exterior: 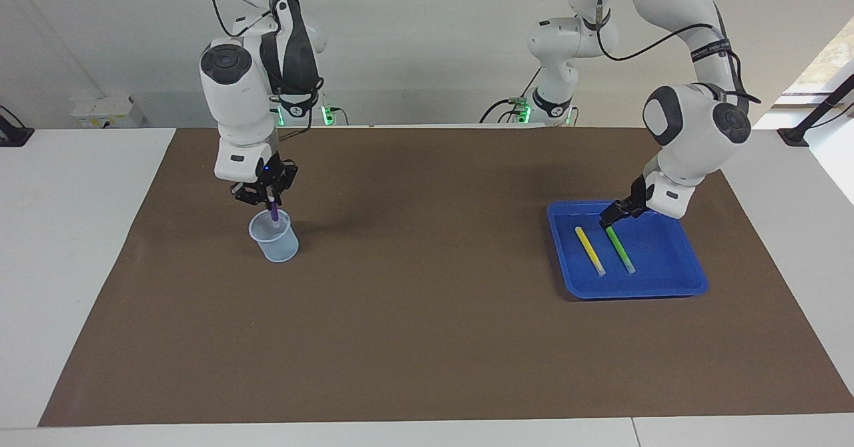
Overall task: Transfer and insert pens with both arms
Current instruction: 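Insert the purple pen into the white cup with the right gripper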
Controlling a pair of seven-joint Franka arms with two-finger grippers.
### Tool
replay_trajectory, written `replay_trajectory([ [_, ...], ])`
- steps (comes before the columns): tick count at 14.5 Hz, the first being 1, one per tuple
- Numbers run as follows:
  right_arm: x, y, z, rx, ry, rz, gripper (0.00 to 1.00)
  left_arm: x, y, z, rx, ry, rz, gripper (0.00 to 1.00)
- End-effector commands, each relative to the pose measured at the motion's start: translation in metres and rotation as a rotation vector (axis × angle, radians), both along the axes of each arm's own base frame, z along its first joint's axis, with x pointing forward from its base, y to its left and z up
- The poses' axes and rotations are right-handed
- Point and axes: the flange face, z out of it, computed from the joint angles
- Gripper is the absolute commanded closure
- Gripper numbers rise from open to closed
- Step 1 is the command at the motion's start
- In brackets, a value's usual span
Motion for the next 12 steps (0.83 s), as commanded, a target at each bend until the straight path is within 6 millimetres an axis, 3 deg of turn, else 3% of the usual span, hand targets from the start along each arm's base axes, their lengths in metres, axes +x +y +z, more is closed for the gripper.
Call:
replay_trajectory([
  [1,-0.010,-0.006,-0.005,-0.013,-0.009,0.001,0.21,0.006,0.003,-0.026,0.042,-0.053,-0.087,0.00],
  [2,-0.009,-0.008,-0.002,-0.013,-0.010,0.001,0.00,0.008,0.003,-0.041,0.046,-0.052,-0.101,0.00],
  [5,0.001,-0.013,0.030,0.016,-0.026,-0.027,0.00,0.012,0.014,-0.060,0.085,-0.051,-0.168,0.00],
  [7,0.005,-0.002,0.063,0.134,-0.012,-0.073,0.00,0.015,0.015,-0.061,0.084,-0.059,-0.208,0.00],
  [9,0.003,0.010,0.082,0.289,0.023,-0.132,0.00,0.016,0.015,-0.068,0.083,-0.050,-0.210,0.00],
  [12,0.002,0.034,0.094,0.505,0.073,-0.330,0.00,0.017,0.013,-0.073,0.082,-0.049,-0.216,0.11],
])
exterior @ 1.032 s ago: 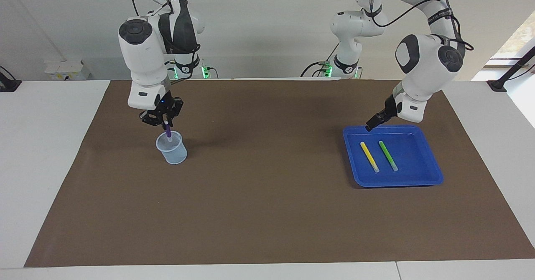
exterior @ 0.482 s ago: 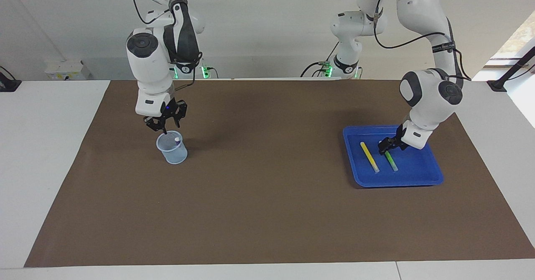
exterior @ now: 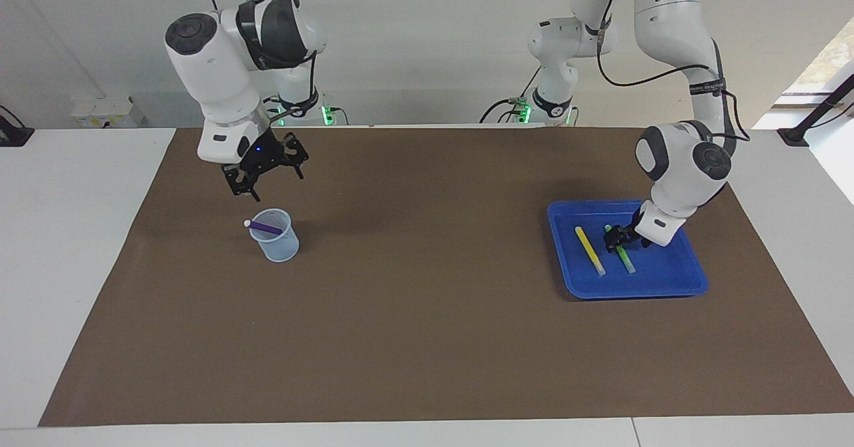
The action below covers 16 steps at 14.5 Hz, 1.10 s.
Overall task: Transfer and insert pens with both arms
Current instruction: 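Insert the purple pen into the white cup with the right gripper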
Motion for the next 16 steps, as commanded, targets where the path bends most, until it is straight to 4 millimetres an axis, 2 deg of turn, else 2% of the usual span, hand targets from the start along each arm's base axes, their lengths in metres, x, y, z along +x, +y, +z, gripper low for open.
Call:
replay_trajectory([
  [1,0.003,0.021,0.012,0.149,0.068,-0.179,0.00,0.003,0.000,-0.009,0.013,-0.011,-0.026,0.18],
  [3,-0.001,0.046,0.016,0.245,0.168,-0.325,0.00,0.003,0.000,-0.009,0.012,-0.011,-0.031,0.26],
  [5,-0.003,0.057,0.022,0.318,0.249,-0.444,0.00,0.003,0.000,-0.009,0.012,-0.012,-0.034,0.38],
  [8,-0.011,0.094,0.024,0.335,0.307,-0.542,0.00,0.003,-0.001,-0.009,0.012,-0.015,-0.035,0.58],
  [12,-0.030,0.160,0.031,0.344,0.348,-0.654,0.00,0.003,0.000,-0.009,0.012,-0.017,-0.035,0.99],
  [16,-0.056,0.224,0.036,0.392,0.368,-0.791,0.00,0.006,0.000,-0.006,0.013,-0.021,-0.034,1.00],
])
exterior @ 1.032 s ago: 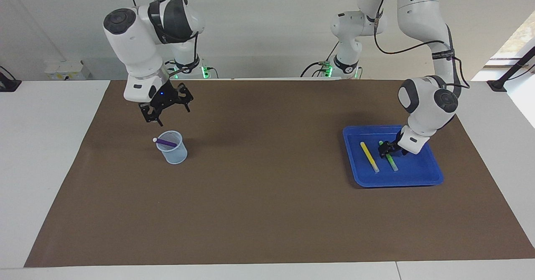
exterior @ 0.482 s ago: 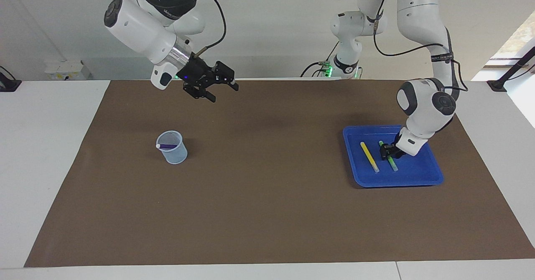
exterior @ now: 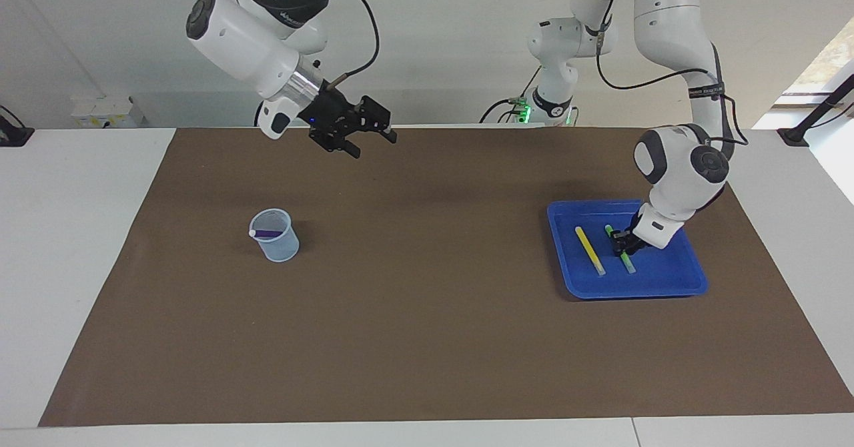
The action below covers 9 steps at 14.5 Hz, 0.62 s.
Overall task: Transfer and insert pens with both arms
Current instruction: 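Insert the purple pen into the white cup with the right gripper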
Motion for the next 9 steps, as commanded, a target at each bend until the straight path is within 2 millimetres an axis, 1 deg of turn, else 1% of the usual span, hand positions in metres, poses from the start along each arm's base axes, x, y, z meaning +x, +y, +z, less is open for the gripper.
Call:
replay_trajectory([
  [1,-0.017,0.035,-0.001,0.040,0.027,-0.097,0.00,0.004,0.002,-0.002,0.013,-0.010,-0.016,1.00],
  [3,-0.029,0.053,-0.001,0.061,0.033,-0.155,0.00,0.006,0.003,0.007,0.013,0.001,-0.014,1.00],
  [5,-0.041,0.069,-0.004,0.079,0.032,-0.191,0.00,0.011,0.002,0.026,0.011,0.030,-0.002,1.00],
  [6,-0.043,0.072,-0.006,0.081,0.030,-0.196,0.00,0.013,0.000,0.038,0.006,0.056,0.003,1.00],
  [8,-0.047,0.073,-0.009,0.077,0.030,-0.194,0.00,0.016,-0.003,0.071,0.001,0.095,0.045,1.00],
  [9,-0.047,0.073,-0.009,0.077,0.031,-0.195,0.00,0.016,-0.008,0.088,-0.010,0.112,0.088,1.00],
])
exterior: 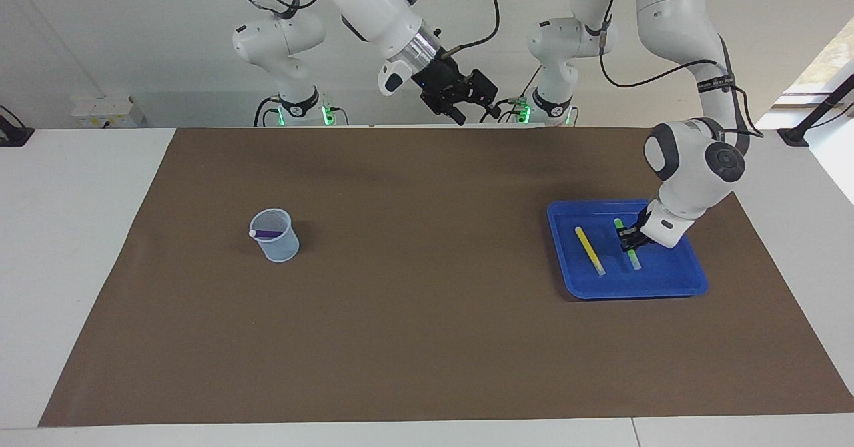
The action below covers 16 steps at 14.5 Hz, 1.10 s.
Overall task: Transfer and insert pens with both arms
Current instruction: 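Insert the purple pen into the white cup with the right gripper, then grasp the green pen with the left gripper and lift it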
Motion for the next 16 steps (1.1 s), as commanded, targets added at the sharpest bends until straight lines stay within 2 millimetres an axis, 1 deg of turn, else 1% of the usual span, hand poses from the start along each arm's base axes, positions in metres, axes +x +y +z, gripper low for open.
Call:
replay_trajectory([
  [1,-0.003,-0.004,-0.002,0.013,0.009,-0.023,0.00,-0.001,-0.013,0.050,-0.027,0.046,0.113,1.00],
  [3,-0.003,-0.005,-0.001,0.014,0.006,-0.026,0.00,-0.013,-0.029,0.080,-0.095,0.091,0.297,1.00],
  [4,-0.003,-0.005,-0.001,0.014,0.006,-0.026,0.00,-0.022,-0.045,0.093,-0.099,0.124,0.393,1.00],
  [5,-0.003,-0.005,-0.001,0.014,0.007,-0.025,0.00,-0.028,-0.055,0.103,-0.100,0.149,0.485,1.00],
  [7,-0.003,-0.005,-0.001,0.014,0.007,-0.025,0.00,-0.040,-0.083,0.124,-0.171,0.216,0.675,1.00],
  [8,-0.003,-0.005,-0.001,0.015,0.007,-0.027,0.00,-0.046,-0.093,0.133,-0.195,0.258,0.773,1.00],
  [9,-0.003,-0.005,-0.001,0.015,0.007,-0.027,0.00,-0.053,-0.104,0.140,-0.200,0.284,0.825,1.00],
  [10,-0.003,-0.005,-0.001,0.015,0.007,-0.027,0.00,-0.060,-0.120,0.149,-0.214,0.316,0.894,1.00],
  [11,-0.003,-0.005,-0.001,0.015,0.007,-0.027,0.00,-0.064,-0.130,0.152,-0.230,0.365,0.968,1.00],
  [13,-0.003,-0.005,-0.001,0.015,0.006,-0.028,0.00,-0.071,-0.143,0.160,-0.260,0.450,1.110,1.00],
  [14,-0.001,-0.005,0.000,0.020,-0.003,-0.038,0.00,-0.076,-0.151,0.163,-0.280,0.494,1.152,1.00],
  [15,0.000,-0.006,0.001,0.027,-0.015,-0.057,0.00,-0.081,-0.155,0.165,-0.301,0.543,1.192,1.00],
  [16,-0.005,0.003,0.000,0.033,-0.016,-0.054,0.00,-0.086,-0.159,0.166,-0.318,0.582,1.218,1.00],
])
